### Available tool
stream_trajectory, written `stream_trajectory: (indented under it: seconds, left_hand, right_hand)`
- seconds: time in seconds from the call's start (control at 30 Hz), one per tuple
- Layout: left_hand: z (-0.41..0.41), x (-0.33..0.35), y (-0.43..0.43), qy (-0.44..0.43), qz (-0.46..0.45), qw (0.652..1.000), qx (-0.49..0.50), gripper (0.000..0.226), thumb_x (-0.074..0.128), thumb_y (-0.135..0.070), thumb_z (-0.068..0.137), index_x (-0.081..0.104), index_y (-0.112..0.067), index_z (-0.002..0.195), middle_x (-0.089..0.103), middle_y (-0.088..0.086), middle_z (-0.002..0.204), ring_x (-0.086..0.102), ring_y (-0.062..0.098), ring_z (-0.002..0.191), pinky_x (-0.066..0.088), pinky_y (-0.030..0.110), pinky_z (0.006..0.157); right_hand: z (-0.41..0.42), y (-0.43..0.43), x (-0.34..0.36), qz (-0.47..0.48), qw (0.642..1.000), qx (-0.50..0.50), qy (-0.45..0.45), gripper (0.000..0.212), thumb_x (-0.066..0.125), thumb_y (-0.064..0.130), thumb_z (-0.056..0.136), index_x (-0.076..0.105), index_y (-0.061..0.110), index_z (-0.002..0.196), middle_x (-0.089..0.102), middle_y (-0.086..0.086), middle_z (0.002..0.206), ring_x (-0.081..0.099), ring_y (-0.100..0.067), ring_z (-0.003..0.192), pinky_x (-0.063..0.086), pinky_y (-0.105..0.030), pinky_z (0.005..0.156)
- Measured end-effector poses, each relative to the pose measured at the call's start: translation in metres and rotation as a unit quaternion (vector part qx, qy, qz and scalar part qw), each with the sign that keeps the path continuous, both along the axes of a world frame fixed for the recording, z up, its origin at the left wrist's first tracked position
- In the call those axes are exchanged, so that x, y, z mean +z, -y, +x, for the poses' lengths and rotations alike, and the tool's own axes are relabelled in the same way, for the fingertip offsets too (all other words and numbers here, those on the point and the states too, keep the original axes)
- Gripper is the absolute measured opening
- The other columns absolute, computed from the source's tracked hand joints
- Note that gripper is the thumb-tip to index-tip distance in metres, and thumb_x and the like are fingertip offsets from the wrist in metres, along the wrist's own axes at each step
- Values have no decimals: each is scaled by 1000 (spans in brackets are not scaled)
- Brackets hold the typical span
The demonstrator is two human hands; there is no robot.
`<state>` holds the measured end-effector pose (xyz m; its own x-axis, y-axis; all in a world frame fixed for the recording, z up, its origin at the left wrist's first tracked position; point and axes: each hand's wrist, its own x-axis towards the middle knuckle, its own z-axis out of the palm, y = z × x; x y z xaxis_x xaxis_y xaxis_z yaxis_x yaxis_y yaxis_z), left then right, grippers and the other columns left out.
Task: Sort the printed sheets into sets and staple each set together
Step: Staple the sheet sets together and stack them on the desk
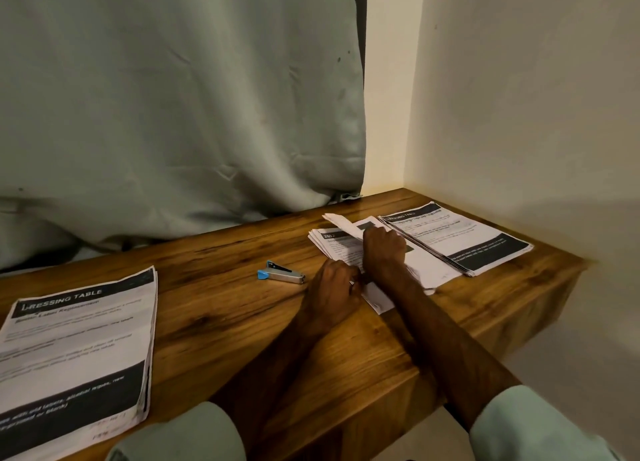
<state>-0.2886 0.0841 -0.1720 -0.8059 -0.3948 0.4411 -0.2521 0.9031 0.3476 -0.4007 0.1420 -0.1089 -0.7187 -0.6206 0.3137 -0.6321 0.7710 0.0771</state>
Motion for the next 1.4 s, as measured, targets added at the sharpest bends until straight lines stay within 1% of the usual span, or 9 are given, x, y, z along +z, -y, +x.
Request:
stream_trajectory:
  seconds: [0.23,0.4,0.57,0.67,0.8,0.93,1.2,1.3,1.4]
  left_hand:
    - [1,3,-3,0,14,1000,3,27,59,-32,101,64,-18,124,62,5,132,47,22,130,44,35,107]
    - [-3,6,-5,9,71,992,100,61,62,-45,97,40,-16,146,46,9,152,37,28,140,40,47,114]
    - [-21,24,-24,61,168,973,148,80,74,-45,88,29,-16,147,51,12,147,41,34,137,44,48,110]
    - [-37,41,-27,-11,350,923,161,85,84,-32,81,32,-14,146,56,10,144,57,29,128,55,35,94]
    - [-54,46,-27,-141,584,787,145,72,85,-16,77,49,-10,139,68,6,129,70,22,106,52,22,56]
    - [-67,42,-31,-179,637,733,154,52,80,-9,79,61,-9,127,73,10,116,74,23,83,63,34,63]
    - [-57,31,-28,-170,541,806,169,41,75,-12,83,58,-12,120,70,7,121,71,29,100,64,43,79]
    - [-21,47,-21,-152,472,858,136,39,75,-20,85,62,-21,122,71,0,123,71,24,101,63,43,85]
    - [31,68,-12,-139,431,888,88,34,72,-17,95,61,-18,127,69,2,122,71,24,105,62,39,85]
  right_hand:
    - [-23,-14,5,-20,999,-16,38,43,66,33,98,54,10,133,64,-9,128,64,-28,117,52,-38,92]
    - [-51,-30,5,-65,992,-23,102,44,69,28,96,55,9,132,62,-14,131,60,-33,122,51,-42,97]
    - [-60,-33,-7,-74,992,-25,102,44,71,30,94,55,9,129,63,-14,129,60,-31,119,50,-41,96]
    - [-60,-32,-14,-113,987,-36,108,38,66,26,97,54,7,128,61,-16,129,58,-34,121,48,-43,98]
    - [-60,-32,-21,-133,986,-30,96,36,64,27,98,53,7,126,61,-17,127,58,-34,118,47,-44,96]
    - [-54,-35,-26,-129,988,-23,81,47,75,33,90,55,9,126,61,-16,126,59,-31,116,50,-42,93]
    - [-52,-47,-20,-269,950,-13,156,46,75,30,91,59,8,128,64,-15,128,62,-33,116,52,-42,93]
    - [-48,-48,-19,-350,908,20,227,51,75,35,91,62,5,130,67,-17,129,66,-34,113,51,-38,87]
    - [-35,-44,-16,-388,855,81,333,43,75,38,91,71,7,120,73,-14,119,72,-22,92,55,-29,76]
